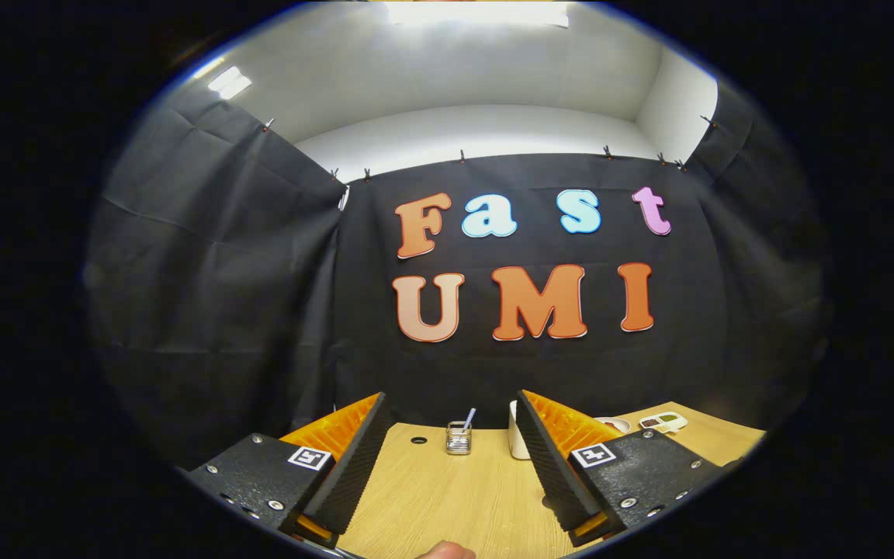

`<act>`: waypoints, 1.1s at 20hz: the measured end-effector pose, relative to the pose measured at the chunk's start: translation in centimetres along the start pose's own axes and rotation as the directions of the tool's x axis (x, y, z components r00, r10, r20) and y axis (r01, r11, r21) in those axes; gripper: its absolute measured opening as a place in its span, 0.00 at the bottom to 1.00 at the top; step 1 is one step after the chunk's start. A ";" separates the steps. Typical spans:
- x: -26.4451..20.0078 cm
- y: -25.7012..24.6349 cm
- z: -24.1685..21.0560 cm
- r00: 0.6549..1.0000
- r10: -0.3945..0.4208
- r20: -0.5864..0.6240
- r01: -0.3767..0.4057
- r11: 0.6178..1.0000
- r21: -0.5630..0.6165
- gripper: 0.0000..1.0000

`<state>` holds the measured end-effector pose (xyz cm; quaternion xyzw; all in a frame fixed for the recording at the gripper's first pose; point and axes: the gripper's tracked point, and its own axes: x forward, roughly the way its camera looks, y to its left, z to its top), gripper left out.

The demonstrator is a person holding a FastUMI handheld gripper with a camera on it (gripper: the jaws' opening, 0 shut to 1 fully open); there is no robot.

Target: Take the bottle from table, then pour the juice into the cup, finally place the bottle on the coaster

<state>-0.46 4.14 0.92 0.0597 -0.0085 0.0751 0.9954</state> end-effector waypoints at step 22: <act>-0.7 -2.8 -0.5 0.998 -0.048 0.047 0.049 0.999 -0.014 0.96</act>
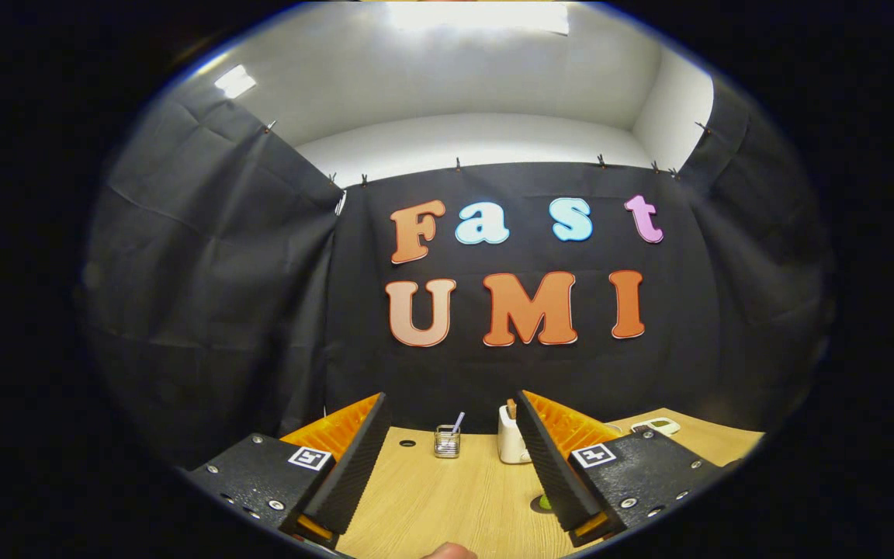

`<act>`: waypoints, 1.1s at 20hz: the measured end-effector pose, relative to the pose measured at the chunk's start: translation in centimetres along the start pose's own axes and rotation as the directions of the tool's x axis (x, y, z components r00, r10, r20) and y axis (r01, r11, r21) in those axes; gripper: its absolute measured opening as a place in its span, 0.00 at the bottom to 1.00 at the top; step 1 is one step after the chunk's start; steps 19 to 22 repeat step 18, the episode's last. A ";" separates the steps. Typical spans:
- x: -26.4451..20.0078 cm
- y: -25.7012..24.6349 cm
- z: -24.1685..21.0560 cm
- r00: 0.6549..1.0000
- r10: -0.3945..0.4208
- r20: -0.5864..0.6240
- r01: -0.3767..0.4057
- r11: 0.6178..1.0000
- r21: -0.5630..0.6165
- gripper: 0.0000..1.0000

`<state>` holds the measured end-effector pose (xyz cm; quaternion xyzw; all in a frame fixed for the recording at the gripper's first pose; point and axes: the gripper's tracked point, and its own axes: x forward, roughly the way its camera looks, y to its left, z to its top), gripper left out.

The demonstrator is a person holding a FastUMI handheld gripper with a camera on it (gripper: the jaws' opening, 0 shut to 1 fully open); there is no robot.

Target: Take the bottle from table, then pour the juice into the cup, finally place the bottle on the coaster

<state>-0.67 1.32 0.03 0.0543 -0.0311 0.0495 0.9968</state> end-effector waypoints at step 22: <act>-0.1 -0.7 -0.5 1.000 -0.017 -0.022 0.017 1.000 -0.003 0.97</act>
